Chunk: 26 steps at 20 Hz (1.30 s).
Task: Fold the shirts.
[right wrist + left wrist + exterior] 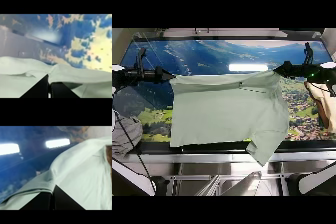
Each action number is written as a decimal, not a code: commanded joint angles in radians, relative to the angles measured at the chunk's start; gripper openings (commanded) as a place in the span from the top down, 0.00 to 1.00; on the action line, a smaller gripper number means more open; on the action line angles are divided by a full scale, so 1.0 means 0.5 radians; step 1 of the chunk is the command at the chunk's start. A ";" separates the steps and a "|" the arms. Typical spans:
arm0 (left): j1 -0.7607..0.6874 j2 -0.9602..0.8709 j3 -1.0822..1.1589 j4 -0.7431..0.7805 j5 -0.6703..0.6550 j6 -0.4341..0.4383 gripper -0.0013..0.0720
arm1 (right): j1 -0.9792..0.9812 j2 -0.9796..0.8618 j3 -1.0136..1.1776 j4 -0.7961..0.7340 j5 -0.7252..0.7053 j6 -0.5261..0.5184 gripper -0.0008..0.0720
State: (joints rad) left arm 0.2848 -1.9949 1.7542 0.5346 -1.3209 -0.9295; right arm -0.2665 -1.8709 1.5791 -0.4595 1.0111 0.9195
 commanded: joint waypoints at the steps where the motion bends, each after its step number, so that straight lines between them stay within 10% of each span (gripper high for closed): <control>1: -0.003 -0.135 0.230 0.408 -0.072 -0.174 0.96 | -0.069 -0.057 0.036 -0.166 0.123 0.078 0.97; 22: -0.062 -0.134 -0.047 0.621 -0.017 -0.080 0.96 | -0.111 -0.073 -0.044 -0.600 0.336 0.166 0.97; 24: -0.062 -0.134 -0.003 0.624 -0.069 -0.081 0.89 | -0.112 -0.072 -0.043 -0.601 0.352 0.167 0.72; 25: -0.062 -0.134 0.045 0.623 -0.105 -0.086 0.62 | -0.112 -0.067 -0.040 -0.601 0.368 0.167 0.50; 26: -0.062 -0.134 0.100 0.622 -0.153 -0.098 0.60 | -0.112 -0.055 -0.040 -0.602 0.375 0.167 0.49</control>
State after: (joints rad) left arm 0.2558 -2.0621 1.7622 0.8528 -1.3453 -0.9718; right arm -0.3241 -1.9057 1.5578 -0.7639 1.1770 1.0019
